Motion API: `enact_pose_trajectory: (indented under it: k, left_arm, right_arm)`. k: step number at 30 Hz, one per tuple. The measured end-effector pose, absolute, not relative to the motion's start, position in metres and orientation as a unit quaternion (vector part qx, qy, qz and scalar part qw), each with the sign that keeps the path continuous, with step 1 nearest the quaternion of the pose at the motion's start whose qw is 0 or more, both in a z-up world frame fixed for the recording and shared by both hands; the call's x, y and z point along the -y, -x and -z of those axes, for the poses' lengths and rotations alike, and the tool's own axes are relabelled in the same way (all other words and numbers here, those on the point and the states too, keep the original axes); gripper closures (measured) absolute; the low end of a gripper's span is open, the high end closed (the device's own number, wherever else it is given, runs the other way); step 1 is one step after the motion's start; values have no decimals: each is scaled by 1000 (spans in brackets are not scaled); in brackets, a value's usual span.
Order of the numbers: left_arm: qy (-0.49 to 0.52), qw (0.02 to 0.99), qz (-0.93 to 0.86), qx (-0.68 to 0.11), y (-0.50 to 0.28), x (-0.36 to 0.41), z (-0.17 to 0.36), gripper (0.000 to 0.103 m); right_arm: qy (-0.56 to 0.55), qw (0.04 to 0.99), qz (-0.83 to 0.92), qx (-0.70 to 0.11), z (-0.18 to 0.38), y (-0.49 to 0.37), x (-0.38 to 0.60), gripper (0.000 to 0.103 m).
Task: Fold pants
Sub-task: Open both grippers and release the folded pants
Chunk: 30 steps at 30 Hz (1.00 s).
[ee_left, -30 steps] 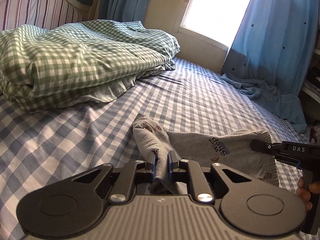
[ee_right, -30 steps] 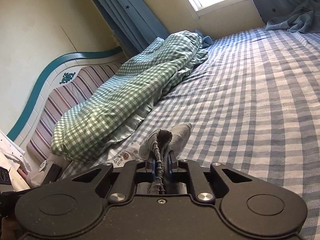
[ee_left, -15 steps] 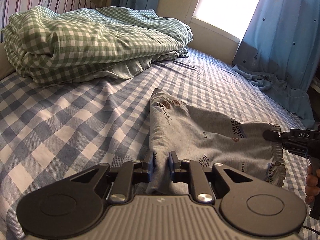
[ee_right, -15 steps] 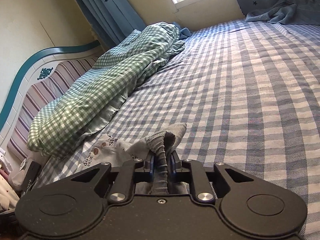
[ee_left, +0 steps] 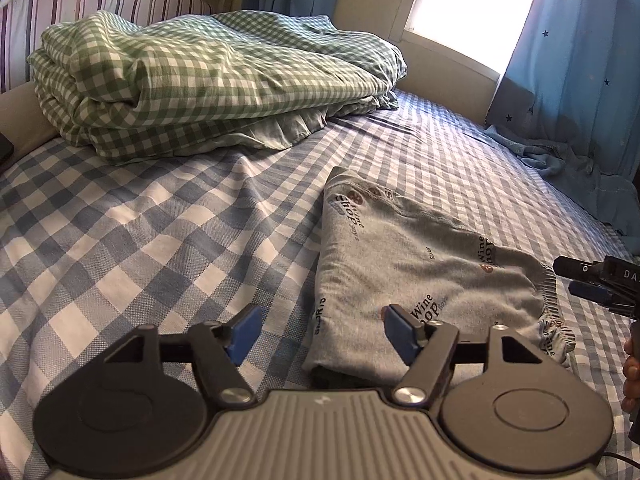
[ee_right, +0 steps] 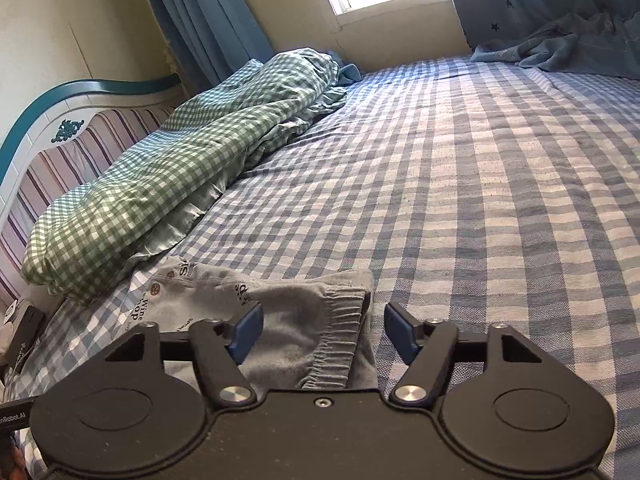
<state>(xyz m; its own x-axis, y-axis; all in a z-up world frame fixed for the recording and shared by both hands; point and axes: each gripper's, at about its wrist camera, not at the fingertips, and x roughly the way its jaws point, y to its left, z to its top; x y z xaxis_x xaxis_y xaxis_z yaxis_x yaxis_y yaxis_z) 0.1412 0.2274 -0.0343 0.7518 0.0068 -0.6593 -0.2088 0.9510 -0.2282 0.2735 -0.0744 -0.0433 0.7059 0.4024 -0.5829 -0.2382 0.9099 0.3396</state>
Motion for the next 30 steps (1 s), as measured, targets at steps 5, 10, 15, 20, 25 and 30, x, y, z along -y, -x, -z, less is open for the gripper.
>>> enact_pose_trajectory:
  k: [5,10,15,20,25,30]
  left_arm:
    - [135,933,-54,-329,-124,-215,16,8]
    - [116,943,-63,-305,-100,-197,0,0]
    - [102,952,-86,-276,-70,-179,-6,0]
    - [83,957,-93,-264,-45,-163,-4,0]
    - [80,961,-99,-246,-19,-151,3,0]
    - [69,961,-101,-248,-2,-142,15,0]
  right_arm:
    - [-98,929,-188,-303,26,-241,76,6]
    - [-77,943,-194,-260,7,-200,78,1]
    - [-71,954,-188,-222,-3,-159,84,1]
    - [-65,963,-173,-197,-4,-123,86,1]
    - [-38,972,-162,-167,0,-83,89,1]
    - [-24,978,-143,-153,10,-50,91,1]
